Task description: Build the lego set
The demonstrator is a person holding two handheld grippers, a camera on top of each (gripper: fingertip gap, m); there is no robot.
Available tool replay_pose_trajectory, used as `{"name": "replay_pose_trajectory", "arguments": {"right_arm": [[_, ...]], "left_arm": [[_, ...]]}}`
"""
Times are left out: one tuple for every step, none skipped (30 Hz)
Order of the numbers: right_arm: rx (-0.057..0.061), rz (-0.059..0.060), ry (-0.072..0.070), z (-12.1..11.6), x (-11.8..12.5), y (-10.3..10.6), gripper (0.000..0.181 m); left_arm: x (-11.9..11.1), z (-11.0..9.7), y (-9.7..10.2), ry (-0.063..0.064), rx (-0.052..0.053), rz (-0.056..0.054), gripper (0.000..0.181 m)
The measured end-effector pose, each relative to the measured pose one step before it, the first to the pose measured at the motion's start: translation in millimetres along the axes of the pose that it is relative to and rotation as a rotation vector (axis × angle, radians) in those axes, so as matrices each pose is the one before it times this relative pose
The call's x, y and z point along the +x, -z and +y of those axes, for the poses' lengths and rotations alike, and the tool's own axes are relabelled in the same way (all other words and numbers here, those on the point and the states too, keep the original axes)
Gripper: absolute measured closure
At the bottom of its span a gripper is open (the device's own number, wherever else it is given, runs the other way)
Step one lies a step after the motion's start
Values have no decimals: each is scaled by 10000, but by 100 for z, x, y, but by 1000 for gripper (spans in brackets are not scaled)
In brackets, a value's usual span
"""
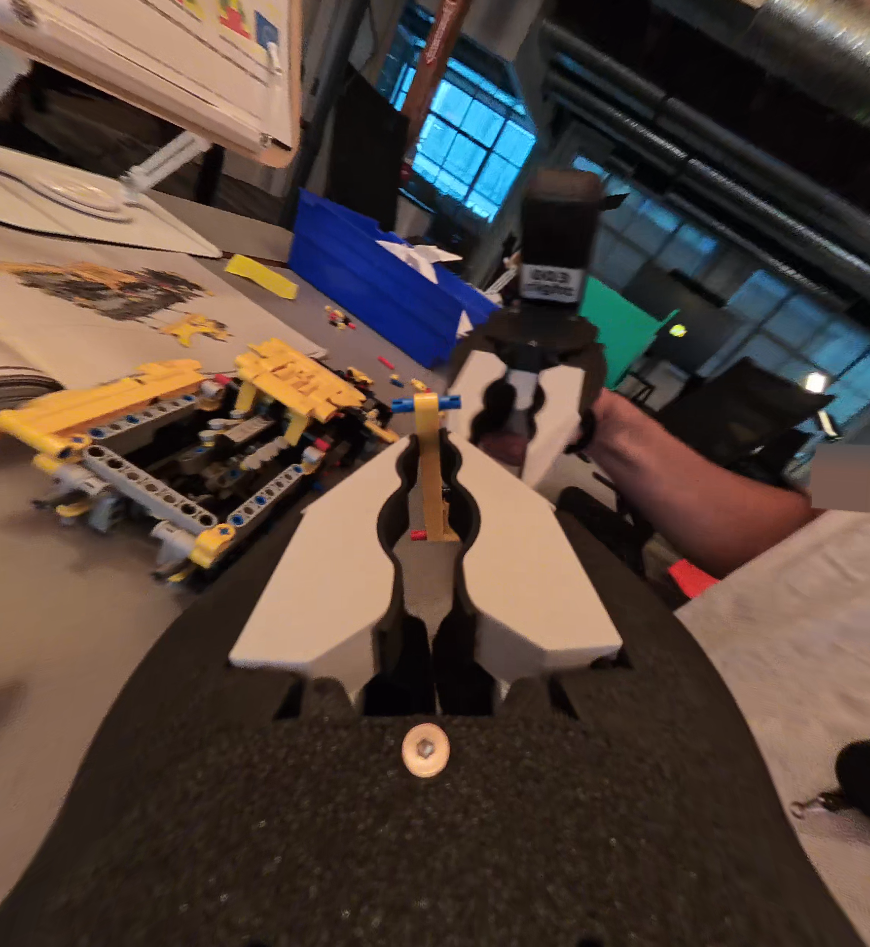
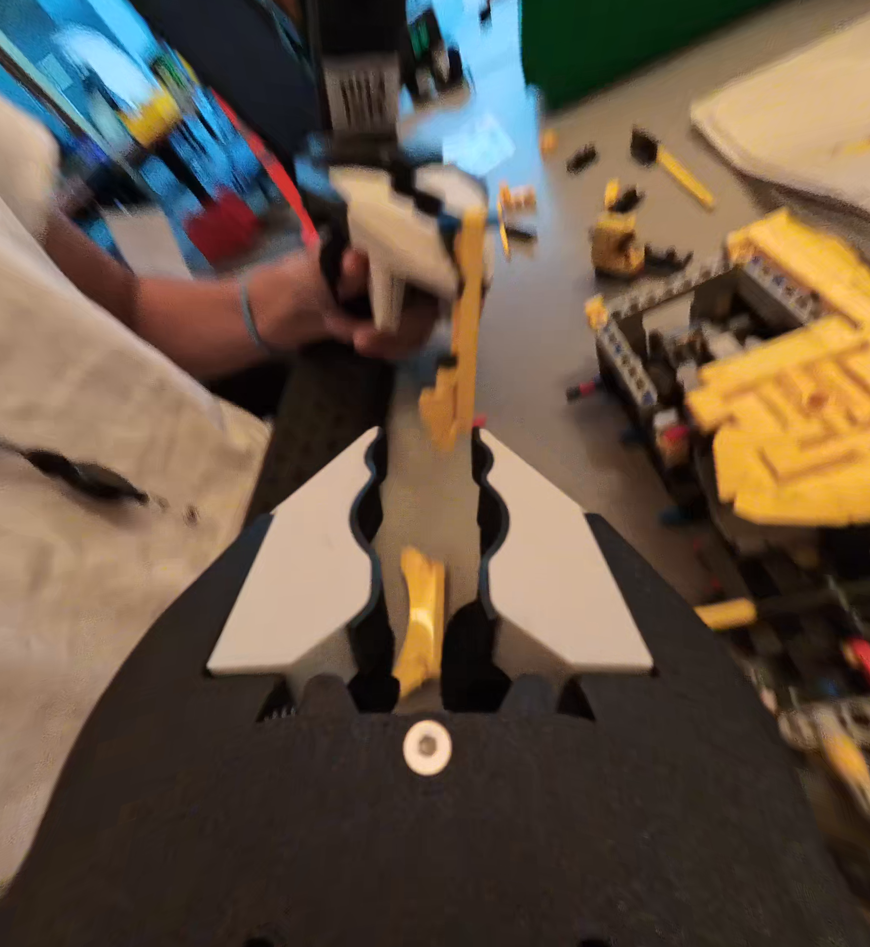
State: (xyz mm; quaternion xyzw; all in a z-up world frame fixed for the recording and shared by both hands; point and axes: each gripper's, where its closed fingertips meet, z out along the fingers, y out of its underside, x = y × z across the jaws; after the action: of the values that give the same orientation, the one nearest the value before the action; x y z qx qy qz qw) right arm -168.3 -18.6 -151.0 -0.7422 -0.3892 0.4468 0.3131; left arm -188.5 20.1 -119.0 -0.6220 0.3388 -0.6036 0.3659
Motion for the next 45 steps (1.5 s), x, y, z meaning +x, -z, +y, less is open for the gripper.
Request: {"name": "replay_pose_trajectory", "arguments": {"right_arm": [[-965, 531, 392, 1838, -65, 461, 150], [-986, 421, 354, 1900, -207, 171, 150], [-830, 187, 235, 1618, -480, -117, 149], [-689, 221, 90, 1226, -306, -281, 147], [-560, 253, 64, 839, -217, -351, 140], [-495, 277, 140, 667, -210, -408, 137], [-468, 416, 273, 538, -81, -399, 137], [-388, 595, 338, 367, 176, -402, 138], [-347, 645, 322, 326, 327, -379, 140], [-254, 509, 304, 196, 238, -340, 143], [147, 187, 161, -420, -88, -202, 145], [285, 88, 43, -618, -66, -114, 150], [50, 95, 75, -254, 76, -167, 162], [-106, 78, 81, 50, 57, -193, 169], [-66, 92, 109, -10, 155, -86, 172], [198, 288, -22, -382, 510, 200, 179], [645, 85, -248, -984, 359, 438, 179], [686, -69, -573, -1244, 439, 576, 179], [761, 18, -623, -1553, 642, 640, 179], [897, 253, -503, -2002, 849, 667, 179], [1064, 340, -380, -2435, 736, 611, 179], [1078, 568, -301, -2488, 793, 400, 179], [855, 804, -82, -2053, 798, 98, 179], [647, 884, 342, -1469, 558, -124, 180], [306, 960, 641, -750, 474, -286, 180], [96, 805, 662, -268, 194, -384, 180], [87, 553, 520, -149, -131, -342, 179], [172, 299, 360, -232, -385, -202, 180], [193, 169, 272, -266, -446, -93, 180], [210, 112, 283, -267, -409, -58, 179], [70, 273, 303, -70, -72, -111, 180], [16, 233, 367, 36, -84, -172, 180], [8, 133, 325, 44, -163, -188, 180], [73, 91, 214, -97, -156, -128, 180], [-59, 0, 122, 57, -165, -147, 180], [-85, 20, 85, 57, -85, -124, 180], [-50, -17, 67, 20, -74, -74, 180], [31, 14, 53, -92, 51, 13, 180], [25, 68, 56, -93, 81, 20, 180], [-18, 139, 138, -59, 55, 43, 180], [36, 310, 275, -137, 152, 102, 180], [-17, 418, 387, -25, 239, 37, 180], [-57, 335, 409, 33, 150, 8, 180], [33, 342, 312, -42, 248, 22, 180], [-38, 2, 161, 100, -140, -138, 180]], "left_arm": [[-173, -130, 59, -153, 55, -155, 174], [62, -298, 53, -109, 166, -9, 174], [5, -243, 41, -48, 145, 3, 174], [-75, 3, -9, 58, 16, 34, 174], [-70, 179, -50, 141, -103, 73, 174], [-76, 115, -33, 80, -77, 28, 174], [-18, -9, 3, -57, -1, -30, 174], [30, 32, -2, -112, -13, -41, 174], [28, 110, -20, -67, -45, -37, 174], [13, 134, -46, -17, -54, -29, 174], [7, 134, -60, -16, -63, -32, 174], [-22, 90, -51, -37, -49, -42, 174], [-66, 35, -47, -39, -27, -72, 174], [-172, 45, -40, -26, -42, -110, 174], [-305, 71, -26, -17, -48, -188, 174], [-469, 5, 15, -33, -18, -293, 174], [-421, -82, 69, -67, 29, -283, 174], [-267, -182, 94, -77, 75, -204, 174], [-103, -202, 105, -92, 107, -128, 174], [-91, -106, 60, -61, 58, -135, 174], [-90, -39, 0, -34, 45, -147, 174], [18, -81, -20, 10, 69, -79, 174], [188, -213, -4, 68, 142, 31, 174], [179, -209, -7, 110, 142, 46, 174], [14, -116, -12, 81, 100, -44, 174], [-52, -70, 6, 13, 52, -76, 174], [-5, -97, 32, -7, 50, -21, 174], [68, -141, 76, 28, 76, 40, 174], [92, -134, 97, 77, 87, 80, 174], [204, -105, 64, 119, 64, 169, 173], [271, -123, 60, 142, 78, 198, 173], [278, -120, 58, 86, 75, 170, 173], [212, -55, 50, 39, 37, 118, 173], [-3, -31, 70, 17, 33, -6, 173], [-101, 0, 64, 65, 2, -26, 173], [-115, -5, 76, 107, 9, 7, 173], [-67, -107, 100, 91, 62, 33, 174], [74, -138, 81, 34, 73, 69, 174], [75, -100, 39, -29, 54, 20, 174], [55, -119, 21, -51, 76, -12, 174], [62, -97, 36, 23, 66, 28, 174], [-45, -9, 35, 78, 20, 12, 174], [-194, 31, 34, 49, -3, -88, 174], [-120, 11, 25, 23, -5, -49, 174], [98, -47, 7, -13, 20, 56, 174]]}}
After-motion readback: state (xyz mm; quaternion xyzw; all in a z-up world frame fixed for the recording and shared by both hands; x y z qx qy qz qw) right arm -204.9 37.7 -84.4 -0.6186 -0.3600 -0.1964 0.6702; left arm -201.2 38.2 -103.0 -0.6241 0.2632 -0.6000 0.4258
